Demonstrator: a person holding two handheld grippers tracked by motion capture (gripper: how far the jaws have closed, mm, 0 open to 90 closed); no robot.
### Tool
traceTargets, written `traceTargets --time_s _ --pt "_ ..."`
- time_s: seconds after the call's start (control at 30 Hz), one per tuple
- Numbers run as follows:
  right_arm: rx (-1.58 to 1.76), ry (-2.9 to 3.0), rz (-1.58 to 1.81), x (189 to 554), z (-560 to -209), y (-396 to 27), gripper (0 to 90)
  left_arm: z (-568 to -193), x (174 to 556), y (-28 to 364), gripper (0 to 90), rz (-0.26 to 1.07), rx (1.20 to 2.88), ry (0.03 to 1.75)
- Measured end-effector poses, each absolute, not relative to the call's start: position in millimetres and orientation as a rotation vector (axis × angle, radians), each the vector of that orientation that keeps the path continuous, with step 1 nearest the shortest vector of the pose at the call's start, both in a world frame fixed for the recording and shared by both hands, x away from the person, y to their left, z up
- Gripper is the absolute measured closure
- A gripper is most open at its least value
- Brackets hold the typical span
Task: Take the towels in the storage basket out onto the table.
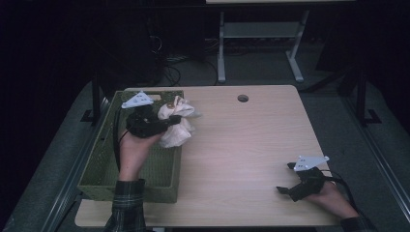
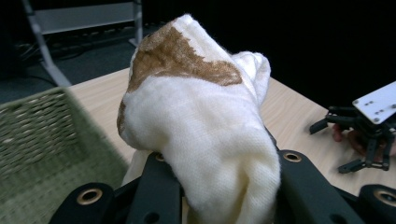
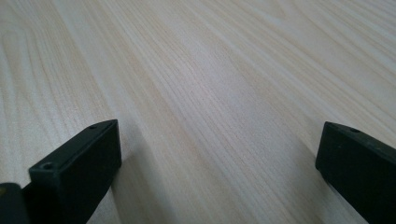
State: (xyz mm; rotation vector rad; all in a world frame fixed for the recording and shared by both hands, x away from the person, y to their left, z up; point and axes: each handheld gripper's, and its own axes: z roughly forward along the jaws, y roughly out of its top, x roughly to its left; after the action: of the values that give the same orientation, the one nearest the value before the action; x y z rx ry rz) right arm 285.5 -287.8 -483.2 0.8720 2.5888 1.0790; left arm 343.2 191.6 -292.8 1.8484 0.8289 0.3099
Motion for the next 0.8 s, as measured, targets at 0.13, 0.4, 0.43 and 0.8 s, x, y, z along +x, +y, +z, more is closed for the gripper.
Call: traceTargets --time_s 0.13,0.4,0.43,0.8 --pt "0.874 2.589 1.079 285.4 -483.2 -287.7 0.0 -292.0 344.7 177.7 71.3 0.289 1.853 0.795" --pt "0.872 2.589 1.079 285.5 -483.2 -287.8 0.0 -295.0 345.2 147.7 71.2 0.247 1.884 0.73" --pt "0.872 2.589 1.079 285.5 -483.2 -287.8 0.0 -295.9 345.2 144.2 71.2 0.241 1.892 0.724" --pt "0.875 2.589 1.081 285.1 -483.2 -287.8 0.0 -310.0 344.8 103.0 71.2 0.172 1.921 0.658"
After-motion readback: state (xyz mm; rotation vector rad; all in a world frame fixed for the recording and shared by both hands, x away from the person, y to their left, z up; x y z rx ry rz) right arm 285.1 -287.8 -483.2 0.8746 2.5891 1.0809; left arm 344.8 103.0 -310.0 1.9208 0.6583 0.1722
